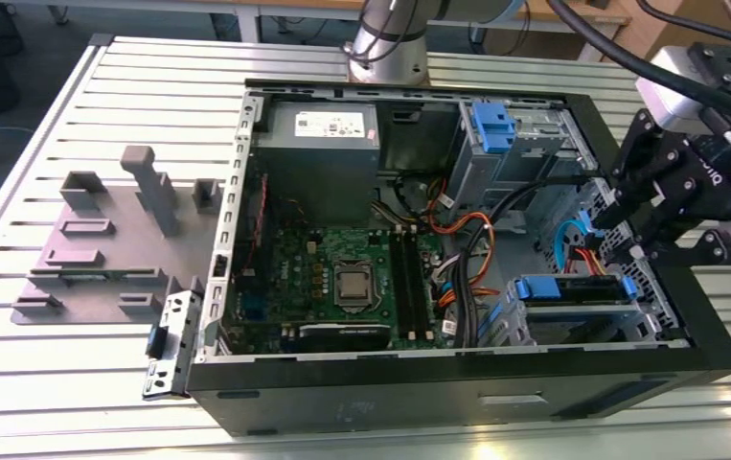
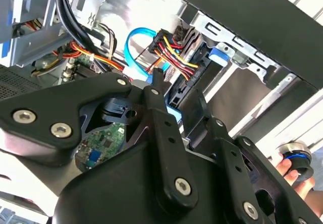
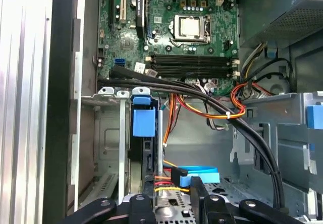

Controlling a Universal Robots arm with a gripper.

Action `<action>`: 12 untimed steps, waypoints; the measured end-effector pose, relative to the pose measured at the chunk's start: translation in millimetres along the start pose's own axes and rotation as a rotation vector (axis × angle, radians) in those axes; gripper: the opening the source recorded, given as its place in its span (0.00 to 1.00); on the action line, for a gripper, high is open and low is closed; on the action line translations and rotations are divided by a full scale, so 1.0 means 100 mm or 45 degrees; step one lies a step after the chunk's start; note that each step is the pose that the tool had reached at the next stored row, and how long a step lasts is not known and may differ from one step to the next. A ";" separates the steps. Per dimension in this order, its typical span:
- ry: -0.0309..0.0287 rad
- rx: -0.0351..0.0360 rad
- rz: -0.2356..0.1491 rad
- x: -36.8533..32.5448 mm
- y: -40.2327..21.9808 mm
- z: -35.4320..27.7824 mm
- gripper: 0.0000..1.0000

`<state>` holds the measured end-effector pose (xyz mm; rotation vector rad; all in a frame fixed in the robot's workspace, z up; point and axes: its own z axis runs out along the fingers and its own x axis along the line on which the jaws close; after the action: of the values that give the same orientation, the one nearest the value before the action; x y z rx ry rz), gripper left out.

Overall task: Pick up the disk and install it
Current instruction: 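Insert the second disk wire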

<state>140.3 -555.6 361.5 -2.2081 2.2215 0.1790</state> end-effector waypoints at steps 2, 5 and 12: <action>0.0004 0.0000 0.000 -0.002 0.003 0.034 0.41; 0.0003 0.0000 0.000 -0.004 0.025 0.067 0.41; 0.0003 0.0000 0.000 -0.002 0.077 0.077 0.41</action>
<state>132.0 -554.7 354.5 -2.2081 2.2216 0.1788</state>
